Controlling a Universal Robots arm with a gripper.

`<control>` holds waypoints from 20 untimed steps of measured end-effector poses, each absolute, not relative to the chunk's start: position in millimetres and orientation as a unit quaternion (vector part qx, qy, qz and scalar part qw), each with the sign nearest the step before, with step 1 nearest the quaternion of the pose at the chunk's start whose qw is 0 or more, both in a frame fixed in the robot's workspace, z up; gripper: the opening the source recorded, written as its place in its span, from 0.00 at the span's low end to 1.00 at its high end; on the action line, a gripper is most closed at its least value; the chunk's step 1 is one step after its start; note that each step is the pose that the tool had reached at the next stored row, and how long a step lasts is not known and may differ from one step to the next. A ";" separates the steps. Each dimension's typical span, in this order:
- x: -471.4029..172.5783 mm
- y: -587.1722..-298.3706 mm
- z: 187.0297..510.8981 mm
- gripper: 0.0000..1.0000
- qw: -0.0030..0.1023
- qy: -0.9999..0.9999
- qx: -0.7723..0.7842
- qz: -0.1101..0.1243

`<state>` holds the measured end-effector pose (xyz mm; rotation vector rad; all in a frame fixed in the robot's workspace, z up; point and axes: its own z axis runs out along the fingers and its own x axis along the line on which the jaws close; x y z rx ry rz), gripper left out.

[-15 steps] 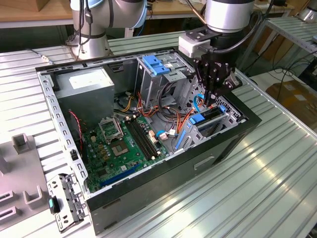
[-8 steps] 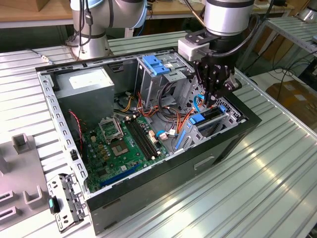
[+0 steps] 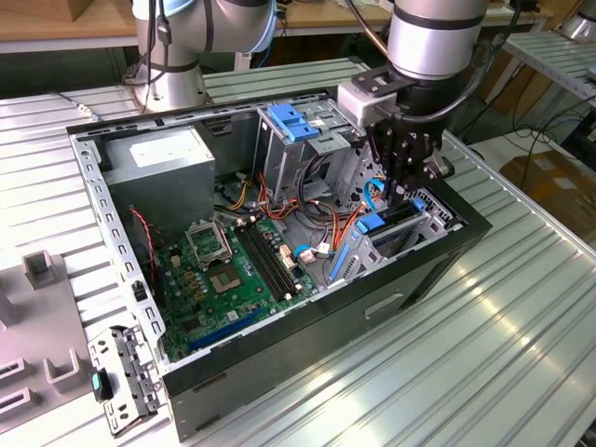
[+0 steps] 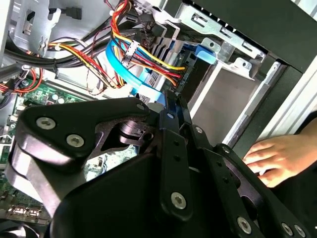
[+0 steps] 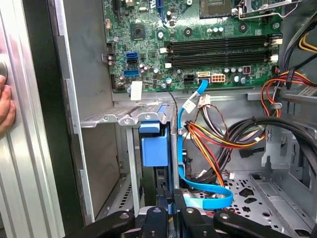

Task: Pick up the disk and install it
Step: 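Insert the second disk wire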

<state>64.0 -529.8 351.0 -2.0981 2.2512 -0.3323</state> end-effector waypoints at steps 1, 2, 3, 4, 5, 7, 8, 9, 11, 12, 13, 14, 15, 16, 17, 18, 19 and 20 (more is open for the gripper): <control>64.0 -530.7 350.8 0.16 0.025 0.727 -0.678 -0.106; 64.0 -531.5 350.6 0.16 0.026 0.728 -0.678 -0.104; 64.0 -532.4 350.4 0.16 0.027 0.728 -0.678 -0.103; 63.9 -533.5 350.0 0.16 0.028 0.728 -0.677 -0.102; 64.0 -534.6 349.9 0.16 0.028 0.728 -0.677 -0.102; 63.9 -536.3 349.4 0.16 0.029 0.728 -0.677 -0.101; 64.0 -536.8 349.2 0.16 0.029 0.728 -0.677 -0.101; 63.9 -537.2 348.9 0.16 0.029 0.728 -0.677 -0.101; 64.0 -537.6 348.5 0.16 0.029 0.728 -0.677 -0.101; 64.0 -537.7 348.4 0.16 0.029 0.728 -0.677 -0.101; 64.0 -537.8 348.1 0.16 0.029 0.728 -0.677 -0.101; 63.9 -537.9 347.5 0.16 0.029 0.728 -0.677 -0.101; 64.0 -538.0 346.9 0.16 0.029 0.728 -0.677 -0.101; 64.0 -538.1 346.5 0.16 0.029 0.728 -0.677 -0.101; 64.0 -538.1 346.0 0.16 0.030 0.728 -0.677 -0.100; 64.0 -538.1 345.7 0.16 0.030 0.728 -0.677 -0.100; 64.0 -538.1 345.5 0.16 0.030 0.728 -0.677 -0.100; 64.0 -538.2 345.2 0.16 0.030 0.728 -0.677 -0.100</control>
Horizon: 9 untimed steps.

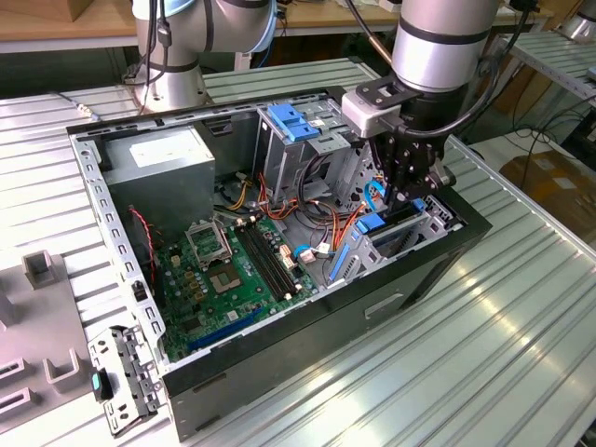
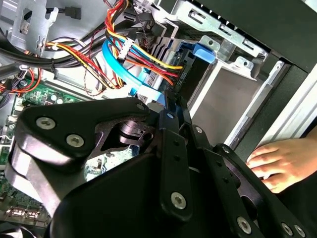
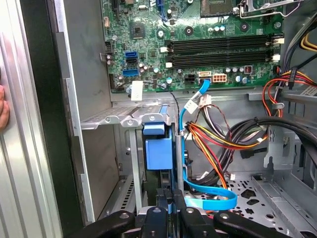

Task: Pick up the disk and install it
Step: 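Insert the second disk wire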

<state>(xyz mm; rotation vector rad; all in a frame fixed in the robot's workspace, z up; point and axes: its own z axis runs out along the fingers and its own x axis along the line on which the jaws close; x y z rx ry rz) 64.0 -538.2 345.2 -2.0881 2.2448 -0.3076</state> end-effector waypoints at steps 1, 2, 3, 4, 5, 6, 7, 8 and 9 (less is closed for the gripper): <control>64.1 -538.1 345.0 0.16 0.030 0.728 -0.677 -0.100; 64.1 -538.2 344.7 0.16 0.031 0.728 -0.677 -0.099; 64.1 -538.2 344.5 0.16 0.031 0.728 -0.677 -0.099; 64.2 -538.3 344.1 0.16 0.031 0.728 -0.677 -0.099; 64.2 -538.3 343.6 0.16 0.031 0.728 -0.677 -0.099; 64.3 -538.4 343.4 0.16 0.031 0.728 -0.677 -0.099; 64.3 -538.4 343.4 0.16 0.031 0.728 -0.677 -0.099; 64.5 -538.4 343.3 0.16 0.031 0.728 -0.677 -0.099; 64.6 -538.4 343.3 0.16 0.031 0.728 -0.677 -0.099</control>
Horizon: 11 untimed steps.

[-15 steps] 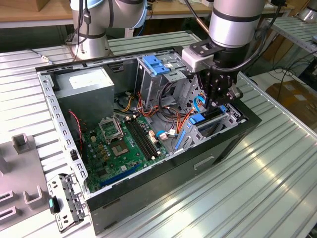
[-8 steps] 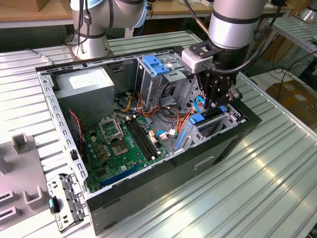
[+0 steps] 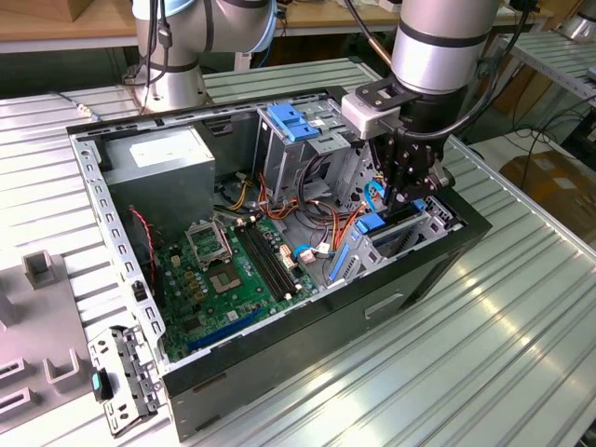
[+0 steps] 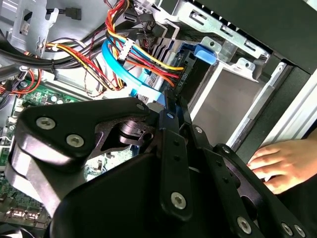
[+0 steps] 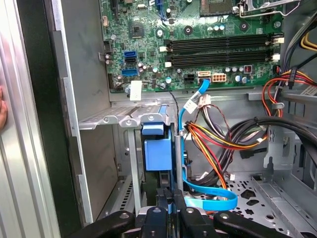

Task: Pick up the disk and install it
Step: 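Insert the second disk wire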

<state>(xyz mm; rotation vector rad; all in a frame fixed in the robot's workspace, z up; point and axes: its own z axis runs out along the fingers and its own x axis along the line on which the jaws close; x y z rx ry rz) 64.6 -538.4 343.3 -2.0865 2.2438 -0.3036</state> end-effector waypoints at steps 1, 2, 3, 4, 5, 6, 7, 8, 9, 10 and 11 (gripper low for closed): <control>64.6 -538.4 344.3 0.16 0.031 0.728 -0.677 -0.099; 64.6 -538.4 344.9 0.16 0.031 0.728 -0.677 -0.099; 64.6 -538.4 344.9 0.16 0.031 0.728 -0.677 -0.099; 64.6 -538.4 344.8 0.16 0.031 0.728 -0.677 -0.098; 64.6 -538.4 344.4 0.16 0.031 0.728 -0.677 -0.098; 64.6 -538.4 343.7 0.16 0.032 0.729 -0.677 -0.098; 64.6 -538.4 343.2 0.16 0.032 0.729 -0.677 -0.098; 64.6 -538.5 342.7 0.16 0.032 0.729 -0.677 -0.098; 64.6 -538.5 342.1 0.16 0.032 0.729 -0.677 -0.098; 64.6 -538.5 341.4 0.16 0.032 0.729 -0.677 -0.097; 64.6 -538.6 340.8 0.16 0.033 0.729 -0.677 -0.097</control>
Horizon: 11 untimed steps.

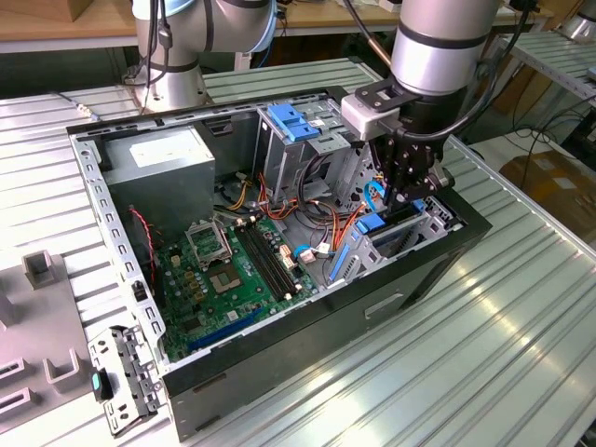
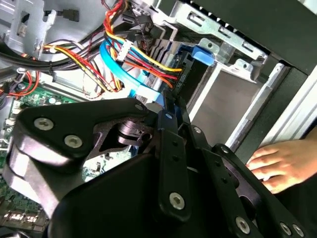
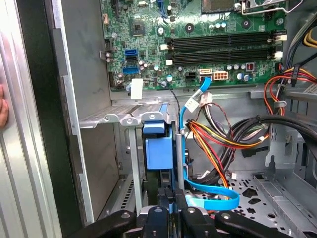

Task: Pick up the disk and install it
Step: 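Insert the second disk wire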

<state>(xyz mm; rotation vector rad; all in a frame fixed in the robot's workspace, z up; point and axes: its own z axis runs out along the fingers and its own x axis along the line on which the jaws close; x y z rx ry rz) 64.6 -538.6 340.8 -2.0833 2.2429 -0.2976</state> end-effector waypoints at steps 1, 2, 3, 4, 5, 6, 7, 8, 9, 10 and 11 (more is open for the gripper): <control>64.6 -538.5 340.7 0.16 0.033 0.729 -0.677 -0.096; 64.6 -538.5 340.6 0.16 0.034 0.729 -0.677 -0.096; 64.6 -538.5 340.6 0.16 0.034 0.729 -0.677 -0.096; 64.6 -538.5 340.8 0.16 0.034 0.729 -0.677 -0.096; 64.6 -538.6 341.0 0.16 0.034 0.729 -0.677 -0.095; 64.6 -538.6 341.4 0.16 0.035 0.729 -0.677 -0.095; 64.7 -538.5 341.9 0.16 0.035 0.729 -0.677 -0.095; 64.8 -538.5 342.2 0.16 0.035 0.729 -0.677 -0.094; 64.9 -538.5 342.9 0.16 0.035 0.729 -0.677 -0.094; 64.9 -538.5 343.0 0.16 0.035 0.730 -0.676 -0.094; 64.9 -538.5 343.2 0.16 0.035 0.730 -0.676 -0.094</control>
